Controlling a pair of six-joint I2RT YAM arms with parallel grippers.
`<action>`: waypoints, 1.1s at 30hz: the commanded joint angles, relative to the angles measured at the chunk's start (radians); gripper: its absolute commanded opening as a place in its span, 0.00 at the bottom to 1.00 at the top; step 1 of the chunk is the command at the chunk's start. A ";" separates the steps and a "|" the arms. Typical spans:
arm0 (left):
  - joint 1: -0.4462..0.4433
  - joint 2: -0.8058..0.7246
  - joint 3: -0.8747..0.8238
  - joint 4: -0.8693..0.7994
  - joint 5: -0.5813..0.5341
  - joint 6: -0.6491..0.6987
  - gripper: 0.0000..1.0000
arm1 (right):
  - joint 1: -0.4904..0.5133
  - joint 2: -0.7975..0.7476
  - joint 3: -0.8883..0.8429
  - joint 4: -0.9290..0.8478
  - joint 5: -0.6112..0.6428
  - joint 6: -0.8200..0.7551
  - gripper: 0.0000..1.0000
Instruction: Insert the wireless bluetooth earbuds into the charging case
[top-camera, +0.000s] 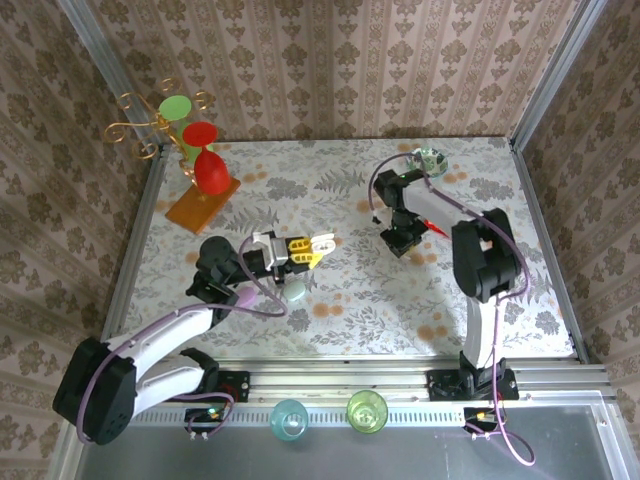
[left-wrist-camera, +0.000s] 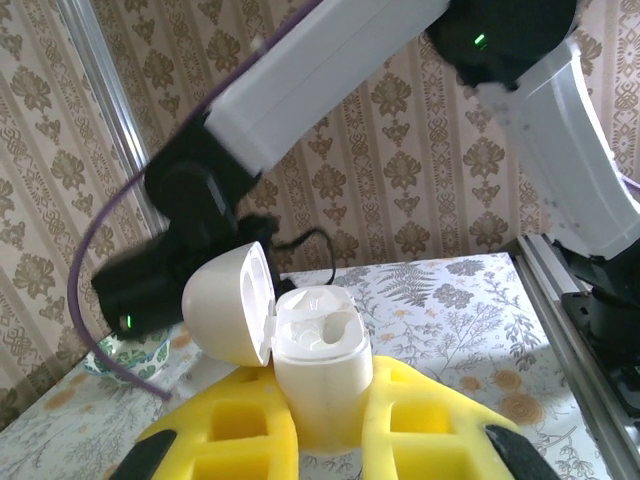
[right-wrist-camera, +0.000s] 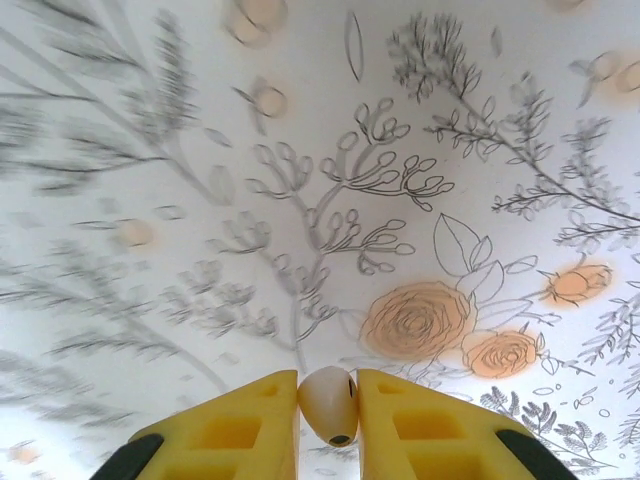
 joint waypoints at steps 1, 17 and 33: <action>0.000 0.033 0.002 0.080 -0.019 0.002 0.00 | -0.008 -0.133 -0.045 0.079 -0.149 0.054 0.19; -0.026 0.307 0.073 0.277 -0.340 -0.034 0.00 | -0.011 -0.550 -0.213 0.491 -0.473 0.353 0.19; -0.071 0.438 0.157 0.388 -0.324 -0.135 0.00 | 0.037 -0.588 -0.184 0.706 -0.657 0.444 0.19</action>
